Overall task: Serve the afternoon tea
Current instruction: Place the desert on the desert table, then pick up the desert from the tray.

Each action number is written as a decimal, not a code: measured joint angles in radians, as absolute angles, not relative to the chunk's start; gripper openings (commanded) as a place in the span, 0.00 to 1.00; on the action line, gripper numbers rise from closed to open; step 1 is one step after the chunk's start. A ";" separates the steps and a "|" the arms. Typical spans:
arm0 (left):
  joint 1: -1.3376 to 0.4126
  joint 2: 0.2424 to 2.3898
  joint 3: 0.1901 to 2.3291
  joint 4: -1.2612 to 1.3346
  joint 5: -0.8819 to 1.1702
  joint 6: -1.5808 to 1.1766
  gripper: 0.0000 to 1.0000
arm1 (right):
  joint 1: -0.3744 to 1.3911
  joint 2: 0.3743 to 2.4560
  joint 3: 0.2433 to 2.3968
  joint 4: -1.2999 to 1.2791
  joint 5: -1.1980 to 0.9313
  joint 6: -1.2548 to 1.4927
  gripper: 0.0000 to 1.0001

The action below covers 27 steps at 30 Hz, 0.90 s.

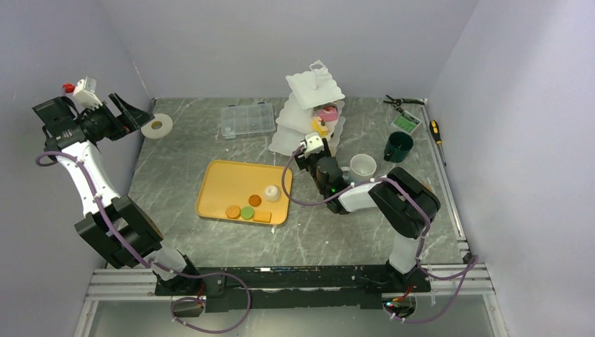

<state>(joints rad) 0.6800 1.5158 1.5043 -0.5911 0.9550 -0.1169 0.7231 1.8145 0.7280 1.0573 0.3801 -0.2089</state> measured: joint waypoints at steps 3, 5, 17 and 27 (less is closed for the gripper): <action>0.682 1.516 1.504 -0.591 0.956 -0.117 0.93 | 0.722 1.814 0.728 1.075 0.393 -0.208 0.64; 0.682 1.516 1.504 -0.591 0.956 -0.117 0.93 | 0.722 1.814 0.727 1.081 0.393 -0.207 0.64; 0.682 1.516 1.504 -0.588 0.957 -0.117 0.93 | 0.849 1.669 0.662 1.046 0.381 -0.178 0.64; 0.682 1.516 1.504 -0.588 0.960 -0.118 0.93 | 1.025 1.569 0.633 0.941 0.337 -0.109 0.64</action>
<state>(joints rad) 0.6815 1.5158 1.5043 -0.5880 0.9604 -0.1181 1.0248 1.5688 0.6327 0.9405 0.3374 -0.1085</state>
